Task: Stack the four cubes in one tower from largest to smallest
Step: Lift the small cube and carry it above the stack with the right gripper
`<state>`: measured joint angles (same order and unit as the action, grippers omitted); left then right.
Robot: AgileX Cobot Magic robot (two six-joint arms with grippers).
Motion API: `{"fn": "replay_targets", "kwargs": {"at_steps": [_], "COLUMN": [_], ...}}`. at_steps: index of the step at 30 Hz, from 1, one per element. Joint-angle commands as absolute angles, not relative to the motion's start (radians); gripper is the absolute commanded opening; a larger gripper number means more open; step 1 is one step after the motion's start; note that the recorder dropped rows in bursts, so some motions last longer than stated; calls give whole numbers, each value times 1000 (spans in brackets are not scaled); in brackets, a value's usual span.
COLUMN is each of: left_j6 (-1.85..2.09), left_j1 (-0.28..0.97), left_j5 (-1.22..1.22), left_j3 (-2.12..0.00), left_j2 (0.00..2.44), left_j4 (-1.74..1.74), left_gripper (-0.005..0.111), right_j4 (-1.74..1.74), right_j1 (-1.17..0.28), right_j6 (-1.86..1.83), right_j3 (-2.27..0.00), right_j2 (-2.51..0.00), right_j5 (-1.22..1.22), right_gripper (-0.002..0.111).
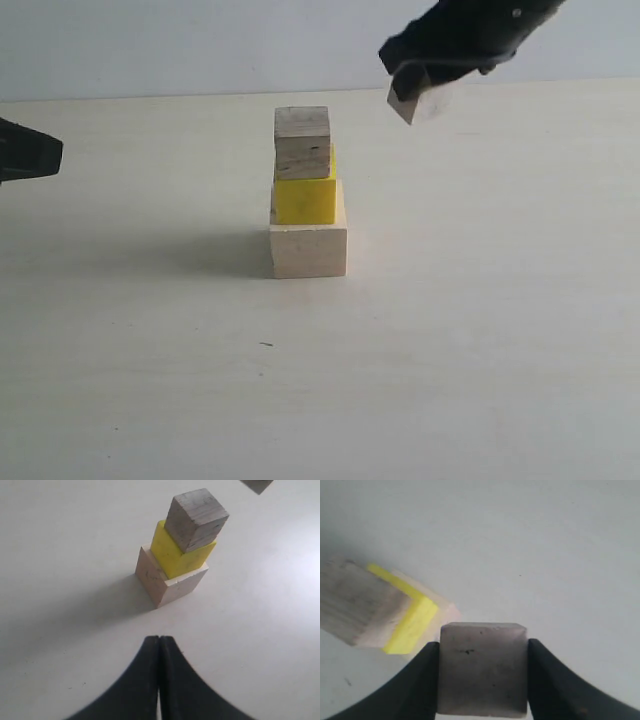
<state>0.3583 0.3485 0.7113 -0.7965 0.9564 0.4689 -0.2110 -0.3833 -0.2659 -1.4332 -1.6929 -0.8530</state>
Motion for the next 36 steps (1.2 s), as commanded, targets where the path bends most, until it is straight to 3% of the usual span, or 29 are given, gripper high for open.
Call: {"fn": "replay_targets", "kwargs": {"at_steps": [1,13,36], "left_j6": [358,358,361], "left_j1": [349,349,349], "left_j5": [708,713,716], "left_j3": [-795,-795,-795], "left_j2": [951,951,949], "left_j4": [481,491,519], "left_gripper": [0,0,0], "right_j4": [-176,26,87], "right_j1": [-457,-649,-687], "right_j6": [-171,69,471], "right_j3": [-1584,-1786,-1926], "right_j2": [-1682,-1779,-1935], "right_j5": [-1025,-1188,-1221], "right_gripper": [0,0,0]}}
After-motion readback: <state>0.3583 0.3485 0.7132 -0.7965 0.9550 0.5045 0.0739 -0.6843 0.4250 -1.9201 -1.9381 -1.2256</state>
